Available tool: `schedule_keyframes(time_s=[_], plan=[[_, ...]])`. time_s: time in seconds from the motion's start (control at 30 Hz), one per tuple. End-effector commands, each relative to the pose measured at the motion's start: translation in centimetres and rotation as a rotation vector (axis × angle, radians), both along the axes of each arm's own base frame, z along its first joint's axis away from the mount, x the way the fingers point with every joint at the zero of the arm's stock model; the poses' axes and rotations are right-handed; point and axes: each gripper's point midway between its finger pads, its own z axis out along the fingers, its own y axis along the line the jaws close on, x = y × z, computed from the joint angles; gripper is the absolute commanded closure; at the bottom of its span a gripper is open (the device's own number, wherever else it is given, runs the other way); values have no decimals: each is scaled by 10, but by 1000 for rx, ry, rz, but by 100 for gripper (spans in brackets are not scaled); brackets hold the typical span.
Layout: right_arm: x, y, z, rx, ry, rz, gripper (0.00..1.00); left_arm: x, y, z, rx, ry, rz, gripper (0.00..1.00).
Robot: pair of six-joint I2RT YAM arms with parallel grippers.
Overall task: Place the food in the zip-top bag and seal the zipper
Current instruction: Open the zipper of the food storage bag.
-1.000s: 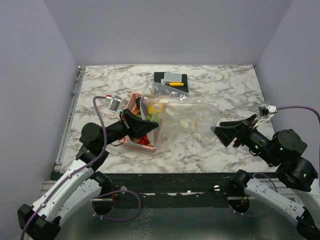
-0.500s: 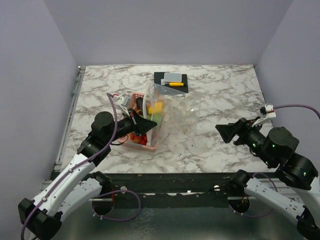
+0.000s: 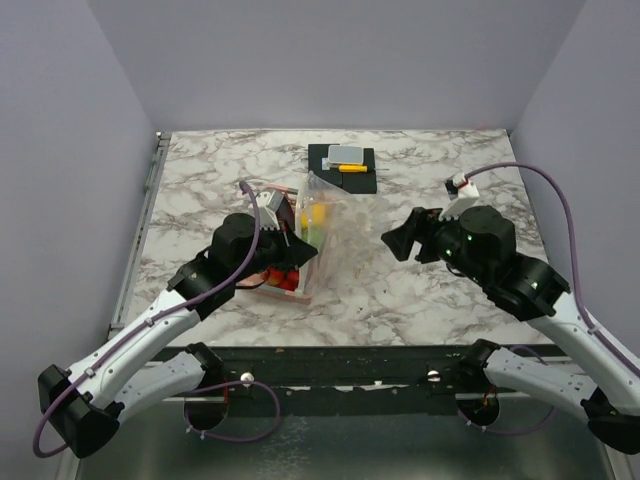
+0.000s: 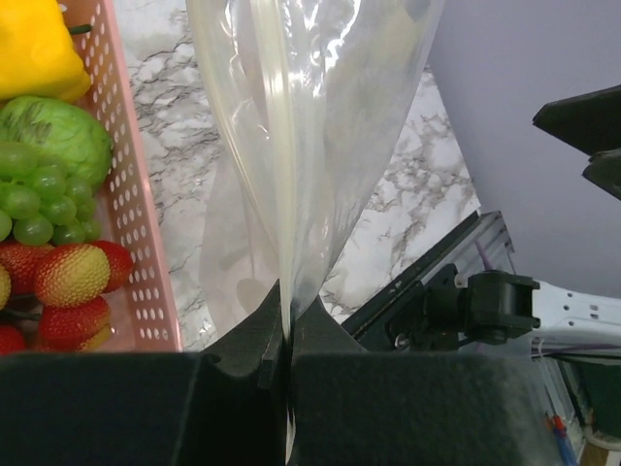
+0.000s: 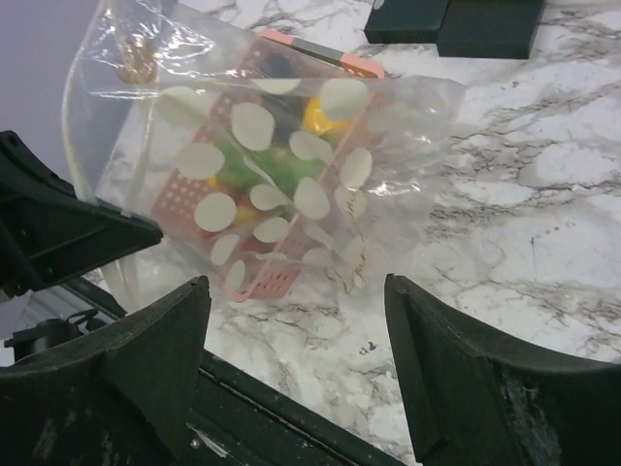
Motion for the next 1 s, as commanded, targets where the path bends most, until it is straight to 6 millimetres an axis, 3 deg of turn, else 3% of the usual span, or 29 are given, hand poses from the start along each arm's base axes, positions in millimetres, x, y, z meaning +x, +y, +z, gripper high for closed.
schedule_keyframes(time_s=[0.0, 0.2, 0.53, 0.73, 0.97], plan=[[11, 31, 30, 82, -47, 73, 22, 9, 9, -11, 115, 14, 102, 100], [22, 53, 43, 118, -53, 106, 21, 11, 4, -17, 177, 21, 140, 100], [36, 94, 49, 83, -49, 128, 20, 3, -19, -23, 277, 0, 165, 100], [41, 111, 39, 29, -34, 114, 20, -1, -27, -22, 347, -35, 196, 100], [48, 117, 18, -21, -7, 77, 19, -7, -32, -19, 362, -61, 212, 100]])
